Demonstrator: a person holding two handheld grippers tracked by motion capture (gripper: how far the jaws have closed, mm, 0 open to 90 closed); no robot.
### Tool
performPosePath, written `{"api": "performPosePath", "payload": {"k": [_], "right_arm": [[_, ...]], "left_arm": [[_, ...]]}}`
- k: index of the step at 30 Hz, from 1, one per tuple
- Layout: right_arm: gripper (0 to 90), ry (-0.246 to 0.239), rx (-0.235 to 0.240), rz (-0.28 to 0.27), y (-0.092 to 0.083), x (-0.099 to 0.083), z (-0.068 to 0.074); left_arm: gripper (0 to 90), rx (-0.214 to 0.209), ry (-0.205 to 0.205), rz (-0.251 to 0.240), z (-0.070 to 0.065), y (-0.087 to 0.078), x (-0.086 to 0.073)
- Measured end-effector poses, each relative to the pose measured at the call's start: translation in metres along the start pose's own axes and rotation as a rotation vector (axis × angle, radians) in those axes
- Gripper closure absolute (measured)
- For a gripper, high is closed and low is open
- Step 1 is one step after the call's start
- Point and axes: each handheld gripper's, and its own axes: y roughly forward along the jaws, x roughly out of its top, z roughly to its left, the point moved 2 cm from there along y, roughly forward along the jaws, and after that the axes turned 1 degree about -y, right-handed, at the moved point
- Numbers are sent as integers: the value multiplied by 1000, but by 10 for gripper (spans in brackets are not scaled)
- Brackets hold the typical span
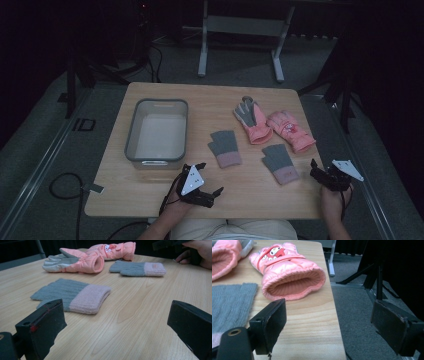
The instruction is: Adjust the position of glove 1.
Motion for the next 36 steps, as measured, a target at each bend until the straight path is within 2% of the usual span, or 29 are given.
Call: {"api": "performPosePath", "payload": {"k": [4, 7, 9, 13, 14, 15, 16, 18, 21, 22, 23, 24, 25, 27, 30, 31, 33, 36], "right_arm": [[131, -31, -5, 6, 0, 0, 3], [131, -1, 13, 6, 0, 0, 0], [131, 4, 14, 4, 0, 0, 0], [131, -20, 19, 15, 1, 0, 2], [132, -4, 43, 32, 1, 0, 2], [132, -4, 43, 32, 1, 0, 2], [132, 26, 65, 49, 0, -1, 1], [133, -3, 46, 52, -1, -1, 1], [133, 5, 58, 58, -1, 2, 1], [133, -2, 51, 61, -1, 3, 1], [133, 22, 86, 72, -2, 8, 2], [133, 14, 100, 76, -2, 11, 3], [133, -13, 97, 88, -2, 14, 4], [133, -25, 110, 80, -4, 20, 6], [133, -27, 126, 92, -6, 31, 10], [132, -24, 130, 90, -7, 34, 11], [129, -41, 131, 80, -7, 42, 13], [127, -37, 146, 78, -7, 50, 20]], "left_arm": [[9, 1, 2, 3, 0, 0, 0], [9, -6, -26, -8, 3, -1, 0], [9, -8, -30, -12, 3, -1, 0], [9, -2, -13, -8, 2, -1, 0], [9, -2, -13, -8, 2, -1, 0], [9, -3, -13, -9, 2, -1, 0], [9, 0, -24, -9, 2, -1, 0], [9, 1, -16, -8, 2, -1, 0], [9, 9, -8, -8, 1, -1, 0], [9, 9, -7, -10, 1, -1, 0], [9, 7, -8, -11, 1, -1, 0], [9, 6, -11, -12, 1, -2, 0], [9, 7, -15, -14, 1, -2, 0], [9, 6, -15, -17, 1, -2, 0], [9, 8, -18, -16, 2, -2, 0], [9, 11, -41, -13, 4, -1, 0], [9, 0, -59, -18, 6, -2, -1], [9, 2, -57, -23, 5, -3, -1]]}}
